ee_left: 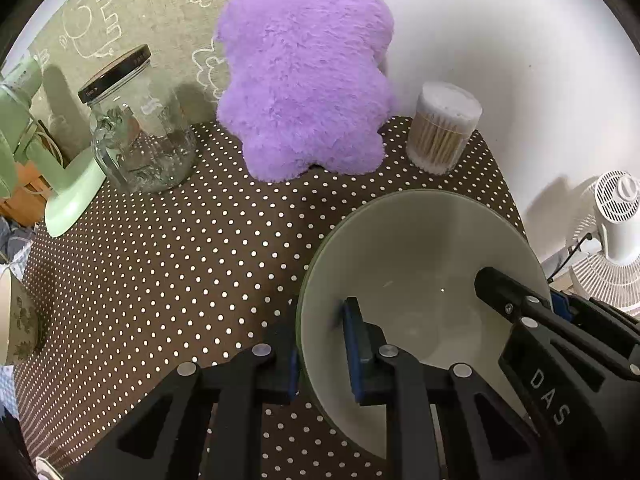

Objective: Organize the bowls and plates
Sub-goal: 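Grasp the rim of the grey bowl with the left gripper, then lift the grey bowl off the table with the left gripper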

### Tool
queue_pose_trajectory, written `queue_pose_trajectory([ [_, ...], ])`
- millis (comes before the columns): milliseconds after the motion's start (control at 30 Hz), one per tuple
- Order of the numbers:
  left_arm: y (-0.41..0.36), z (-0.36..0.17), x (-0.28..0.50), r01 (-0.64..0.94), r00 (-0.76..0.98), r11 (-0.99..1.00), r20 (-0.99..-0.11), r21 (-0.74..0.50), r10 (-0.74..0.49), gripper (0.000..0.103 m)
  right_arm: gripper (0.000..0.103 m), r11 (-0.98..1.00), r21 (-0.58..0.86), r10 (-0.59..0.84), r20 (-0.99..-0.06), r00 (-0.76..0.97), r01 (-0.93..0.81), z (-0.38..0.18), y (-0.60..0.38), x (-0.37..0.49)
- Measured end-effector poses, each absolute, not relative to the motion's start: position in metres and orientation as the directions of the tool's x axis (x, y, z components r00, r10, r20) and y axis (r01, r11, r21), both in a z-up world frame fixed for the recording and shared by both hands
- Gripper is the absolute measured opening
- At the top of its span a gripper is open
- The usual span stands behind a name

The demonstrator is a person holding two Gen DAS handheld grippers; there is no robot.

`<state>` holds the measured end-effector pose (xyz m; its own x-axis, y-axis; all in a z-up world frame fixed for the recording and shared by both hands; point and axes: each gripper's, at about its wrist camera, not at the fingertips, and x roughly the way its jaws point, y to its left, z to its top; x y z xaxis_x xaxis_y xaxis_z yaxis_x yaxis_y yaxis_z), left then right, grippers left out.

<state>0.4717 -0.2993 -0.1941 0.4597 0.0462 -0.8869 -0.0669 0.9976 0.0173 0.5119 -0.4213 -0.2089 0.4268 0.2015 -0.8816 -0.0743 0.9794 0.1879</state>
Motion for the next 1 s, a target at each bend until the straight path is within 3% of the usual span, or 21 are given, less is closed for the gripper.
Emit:
queue_pose_trajectory([
  [333, -0.293, -0.186, 0.451, -0.059, 0.452, 0.998, -0.891, 0.004, 0.030, 0.016, 0.020, 0.982, 0.173, 0.188, -0.884, 0.428, -0.074, -0.198, -0.419, 0.490],
  [1000, -0.264, -0.108, 0.364, -0.055, 0.529, 0.998, -0.849, -0.006, 0.024, 0.016, 0.020, 0.982, 0.166, 0.189, -0.846, 0.499, -0.091, -0.124, -0.392, 0.412],
])
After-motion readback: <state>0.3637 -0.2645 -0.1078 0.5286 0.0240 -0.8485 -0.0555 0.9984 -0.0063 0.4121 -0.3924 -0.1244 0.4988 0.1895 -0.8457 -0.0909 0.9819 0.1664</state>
